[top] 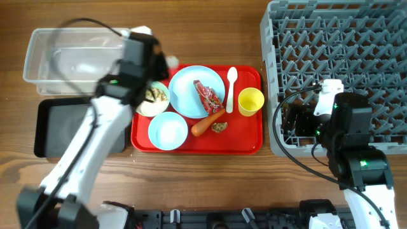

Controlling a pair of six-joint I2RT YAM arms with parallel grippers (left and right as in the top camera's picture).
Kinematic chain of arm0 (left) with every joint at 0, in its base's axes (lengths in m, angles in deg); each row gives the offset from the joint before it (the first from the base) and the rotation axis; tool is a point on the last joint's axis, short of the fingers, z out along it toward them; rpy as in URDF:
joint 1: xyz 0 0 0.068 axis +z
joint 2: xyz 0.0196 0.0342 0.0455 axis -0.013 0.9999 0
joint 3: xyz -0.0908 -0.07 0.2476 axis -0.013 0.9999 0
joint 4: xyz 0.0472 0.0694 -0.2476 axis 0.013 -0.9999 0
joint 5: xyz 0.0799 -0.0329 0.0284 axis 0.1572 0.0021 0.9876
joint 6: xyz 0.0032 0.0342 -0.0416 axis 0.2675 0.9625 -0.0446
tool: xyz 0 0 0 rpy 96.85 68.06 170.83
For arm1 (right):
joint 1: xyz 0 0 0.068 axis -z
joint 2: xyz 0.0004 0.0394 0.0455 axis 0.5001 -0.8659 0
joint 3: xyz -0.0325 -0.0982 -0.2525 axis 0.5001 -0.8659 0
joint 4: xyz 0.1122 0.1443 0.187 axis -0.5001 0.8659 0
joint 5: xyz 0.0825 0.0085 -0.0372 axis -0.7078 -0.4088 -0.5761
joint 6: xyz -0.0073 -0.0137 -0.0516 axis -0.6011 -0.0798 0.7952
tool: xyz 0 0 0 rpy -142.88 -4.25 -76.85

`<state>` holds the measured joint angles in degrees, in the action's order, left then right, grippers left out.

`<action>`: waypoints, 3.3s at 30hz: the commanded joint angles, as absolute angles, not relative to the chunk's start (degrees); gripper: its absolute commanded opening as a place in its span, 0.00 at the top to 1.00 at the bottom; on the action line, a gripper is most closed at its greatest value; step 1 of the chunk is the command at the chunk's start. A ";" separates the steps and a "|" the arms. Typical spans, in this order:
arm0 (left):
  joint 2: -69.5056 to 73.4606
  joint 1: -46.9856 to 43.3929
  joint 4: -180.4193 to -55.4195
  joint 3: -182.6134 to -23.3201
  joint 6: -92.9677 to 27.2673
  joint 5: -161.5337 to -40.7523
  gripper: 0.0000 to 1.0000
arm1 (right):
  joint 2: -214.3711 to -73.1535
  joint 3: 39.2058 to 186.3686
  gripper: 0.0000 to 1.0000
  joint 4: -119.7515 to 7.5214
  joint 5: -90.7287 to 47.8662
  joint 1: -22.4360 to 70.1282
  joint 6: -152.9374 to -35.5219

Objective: Sort waste into correct bins and load items into the dishwasher rack
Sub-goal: 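Carry the tissue left and drop it into the clear bin, then return the left gripper to the plate and grasp the red wrapper, then carry the red wrapper left and drop it into the clear bin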

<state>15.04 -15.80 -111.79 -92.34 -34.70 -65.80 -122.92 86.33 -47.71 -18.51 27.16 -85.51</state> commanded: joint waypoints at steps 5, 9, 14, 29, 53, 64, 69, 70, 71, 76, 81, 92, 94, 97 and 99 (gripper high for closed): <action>16.50 -3.07 -105.38 -92.85 -34.41 -59.51 0.96 | -123.03 87.86 0.00 -47.67 -18.95 27.07 -86.38; 19.34 1.25 -103.05 -92.85 -34.41 -59.53 0.85 | -123.03 87.86 0.00 -47.67 -18.95 27.07 -86.36; 19.95 3.61 -100.55 -92.87 -34.37 -59.59 0.53 | -123.03 87.86 0.00 -47.67 -18.95 27.07 -86.40; 20.92 -15.53 -112.09 -92.63 -36.47 -85.69 0.43 | -123.03 87.86 0.00 -47.69 -18.95 27.07 -86.38; 40.65 -26.48 -108.09 -92.58 -46.63 -86.76 0.38 | -123.16 87.86 0.00 -47.65 -18.95 27.07 -86.47; 43.36 -27.49 -106.81 -92.54 -46.61 -86.78 0.56 | -123.14 87.86 0.00 -47.60 -18.95 27.07 -86.47; 43.17 -27.38 -104.66 -92.54 -46.57 -86.74 0.96 | -123.14 87.86 0.00 -47.27 -18.95 27.07 -86.45; 43.01 -27.18 -104.60 -92.54 -46.54 -86.72 0.96 | -123.14 87.86 0.00 -47.25 -18.95 27.07 -86.47; 42.77 -26.96 -104.62 -92.54 -46.48 -86.52 0.96 | -123.14 87.86 0.00 -47.25 -18.95 27.07 -86.45; 39.01 -24.47 -104.93 -92.54 -41.87 -85.67 0.96 | -123.14 87.86 0.00 -47.25 -18.95 27.07 -86.45; 30.25 -19.84 -105.91 -92.54 -40.07 -84.47 0.96 | -123.27 87.86 0.00 -47.25 -18.95 27.07 -86.45; 17.62 -3.62 -106.52 -92.54 -40.07 -71.02 0.96 | -123.58 87.86 0.00 -47.30 -18.95 27.07 -86.45; 18.18 -0.56 -106.59 -92.54 -40.07 -69.43 0.96 | -123.58 87.84 0.00 -47.30 -18.95 27.07 -86.45; 19.23 4.03 -106.17 -92.54 -40.12 -68.93 0.96 | -123.58 87.84 0.00 -47.30 -18.95 27.07 -86.43; 20.02 6.19 -105.52 -92.54 -40.10 -68.90 0.96 | -123.58 87.84 0.00 -47.30 -18.95 27.07 -86.45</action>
